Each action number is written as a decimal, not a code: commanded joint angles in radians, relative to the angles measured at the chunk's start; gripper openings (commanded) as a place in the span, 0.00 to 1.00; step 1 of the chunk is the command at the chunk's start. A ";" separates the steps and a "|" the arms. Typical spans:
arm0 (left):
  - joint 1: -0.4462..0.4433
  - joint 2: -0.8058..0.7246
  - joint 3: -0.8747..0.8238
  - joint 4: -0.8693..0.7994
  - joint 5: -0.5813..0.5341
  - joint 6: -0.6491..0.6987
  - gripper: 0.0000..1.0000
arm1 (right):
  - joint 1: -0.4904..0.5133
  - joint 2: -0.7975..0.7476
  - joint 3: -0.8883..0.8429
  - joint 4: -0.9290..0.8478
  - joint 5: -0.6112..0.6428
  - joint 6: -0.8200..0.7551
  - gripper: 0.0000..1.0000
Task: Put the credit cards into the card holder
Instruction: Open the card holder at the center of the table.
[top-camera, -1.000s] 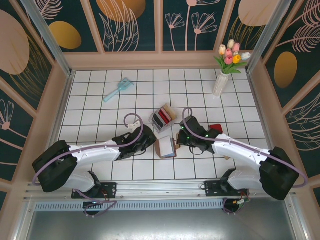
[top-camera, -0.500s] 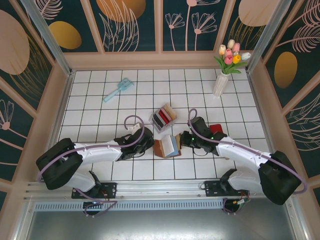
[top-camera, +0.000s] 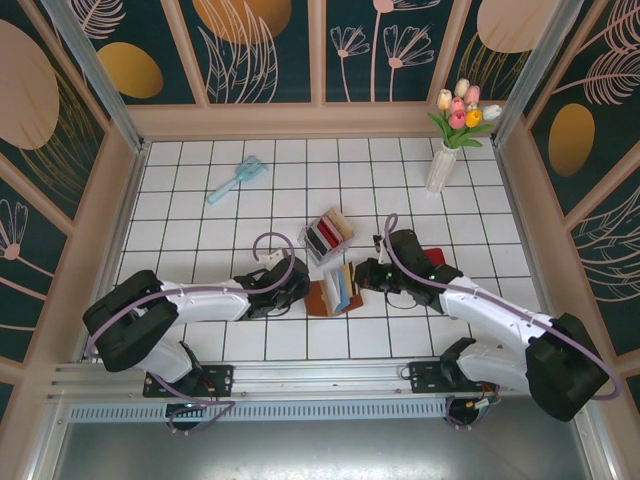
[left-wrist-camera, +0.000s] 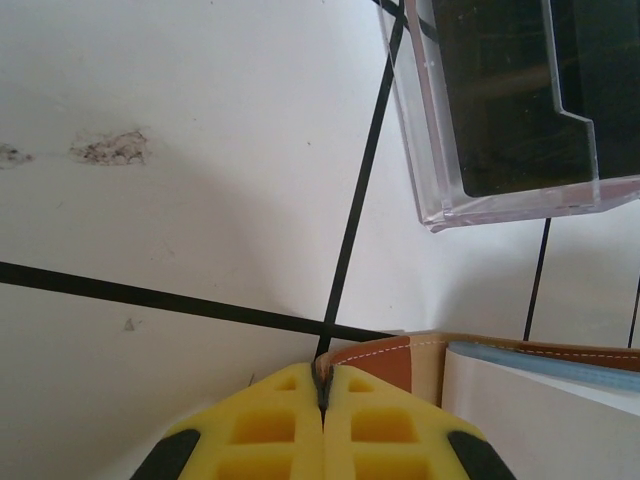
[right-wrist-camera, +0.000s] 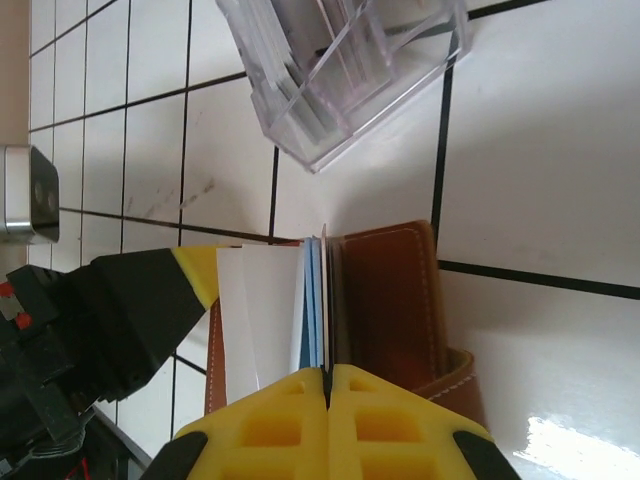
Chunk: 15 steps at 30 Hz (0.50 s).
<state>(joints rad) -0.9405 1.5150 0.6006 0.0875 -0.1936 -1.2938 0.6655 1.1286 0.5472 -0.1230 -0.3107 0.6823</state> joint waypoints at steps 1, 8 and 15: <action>0.005 0.024 0.021 0.000 0.027 0.036 0.00 | 0.028 0.037 0.026 0.028 -0.049 -0.024 0.00; 0.006 0.032 0.022 0.009 0.034 0.039 0.00 | 0.064 0.097 0.073 0.019 -0.036 -0.040 0.00; 0.005 0.040 0.027 0.028 0.036 0.045 0.00 | 0.086 0.110 0.093 -0.040 0.068 -0.045 0.00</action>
<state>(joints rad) -0.9405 1.5394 0.6117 0.1127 -0.1703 -1.2743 0.7448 1.2270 0.6170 -0.1272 -0.3031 0.6590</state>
